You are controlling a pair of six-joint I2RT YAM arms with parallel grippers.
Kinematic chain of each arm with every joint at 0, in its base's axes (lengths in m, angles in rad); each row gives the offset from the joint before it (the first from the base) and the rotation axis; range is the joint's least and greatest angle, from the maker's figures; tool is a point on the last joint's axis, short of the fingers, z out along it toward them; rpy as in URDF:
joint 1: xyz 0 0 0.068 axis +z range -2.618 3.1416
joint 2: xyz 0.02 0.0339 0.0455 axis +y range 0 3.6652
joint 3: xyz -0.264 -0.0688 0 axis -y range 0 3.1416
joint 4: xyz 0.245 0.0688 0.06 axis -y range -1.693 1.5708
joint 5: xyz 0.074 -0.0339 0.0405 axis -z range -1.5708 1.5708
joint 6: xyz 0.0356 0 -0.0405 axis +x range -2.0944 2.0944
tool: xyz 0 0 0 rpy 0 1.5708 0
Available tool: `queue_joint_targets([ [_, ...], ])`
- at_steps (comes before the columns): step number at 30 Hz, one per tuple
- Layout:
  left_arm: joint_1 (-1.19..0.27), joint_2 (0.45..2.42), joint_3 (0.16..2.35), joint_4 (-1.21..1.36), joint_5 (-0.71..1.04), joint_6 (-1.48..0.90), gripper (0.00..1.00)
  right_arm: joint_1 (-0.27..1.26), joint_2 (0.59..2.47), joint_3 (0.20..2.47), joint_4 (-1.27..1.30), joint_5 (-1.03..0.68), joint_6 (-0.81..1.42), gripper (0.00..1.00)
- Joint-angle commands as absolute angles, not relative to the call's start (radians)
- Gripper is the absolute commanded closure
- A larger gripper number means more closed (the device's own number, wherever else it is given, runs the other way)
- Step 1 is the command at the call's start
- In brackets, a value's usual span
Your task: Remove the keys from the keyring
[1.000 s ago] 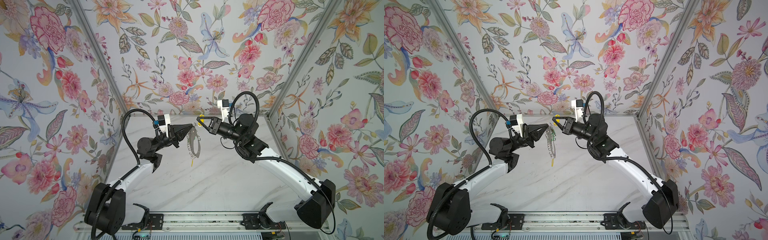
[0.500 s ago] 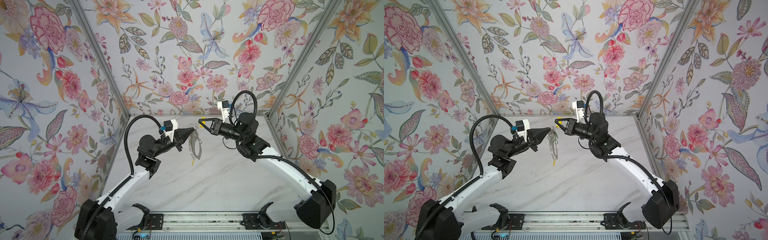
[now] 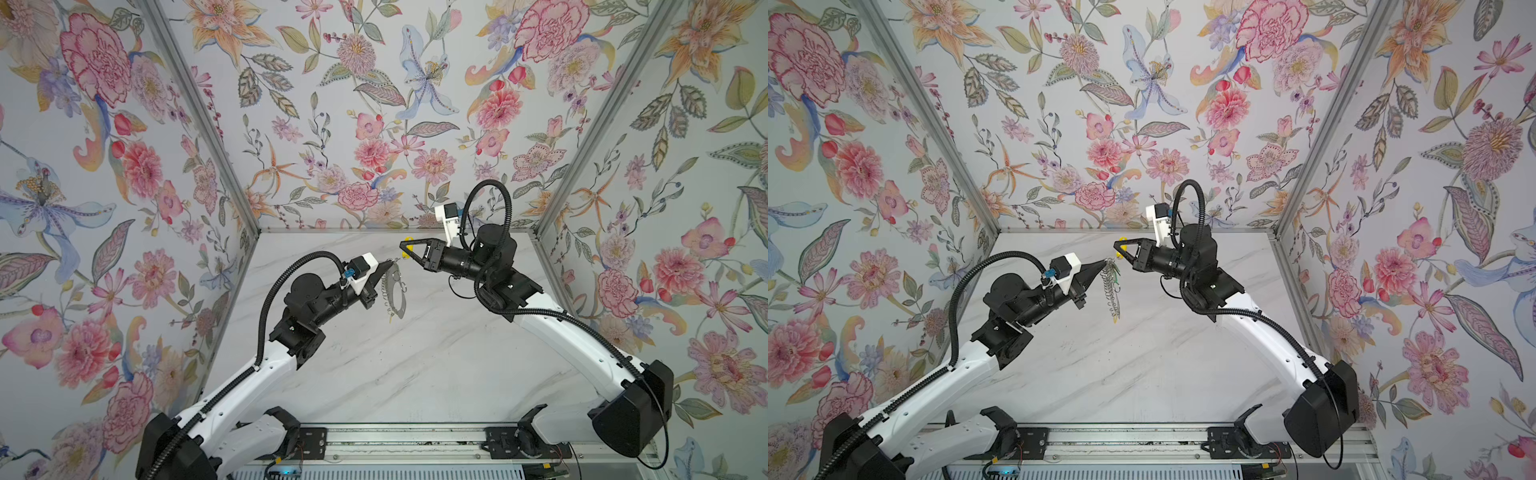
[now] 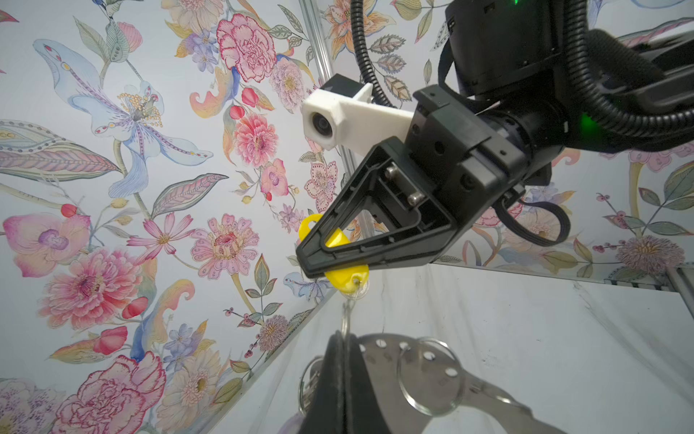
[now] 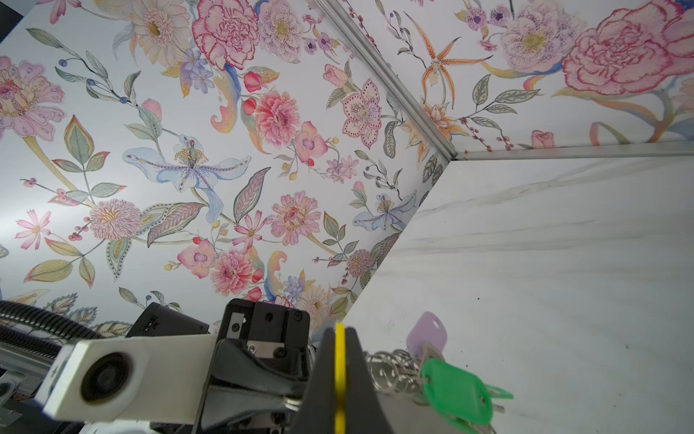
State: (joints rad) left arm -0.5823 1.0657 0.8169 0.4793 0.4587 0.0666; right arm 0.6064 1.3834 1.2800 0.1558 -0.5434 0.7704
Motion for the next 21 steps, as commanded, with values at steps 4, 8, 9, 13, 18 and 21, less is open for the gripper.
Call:
queue_joint_targets([
  [4,-0.59,0.995,0.848,0.447,0.288,0.203,1.0,0.508,1.364,1.359,0.147,-0.385,0.684,1.0],
  [8,-0.602,0.985,0.835,0.445,0.25,0.226,1.0,0.508,1.361,1.367,0.146,-0.383,0.658,1.0],
  [9,-0.602,0.987,0.835,0.441,0.246,0.231,1.0,0.509,1.359,1.369,0.143,-0.381,0.65,1.0],
  [13,-0.603,1.021,0.86,0.402,0.24,0.23,1.0,0.511,1.357,1.393,0.131,-0.382,0.618,1.0],
  [18,-0.603,1.094,0.868,0.423,0.262,0.155,1.0,0.534,1.386,1.498,0.02,-0.399,0.543,1.0],
  [21,-0.603,1.129,0.864,0.447,0.283,0.133,1.0,0.547,1.398,1.527,0.001,-0.406,0.531,1.0],
])
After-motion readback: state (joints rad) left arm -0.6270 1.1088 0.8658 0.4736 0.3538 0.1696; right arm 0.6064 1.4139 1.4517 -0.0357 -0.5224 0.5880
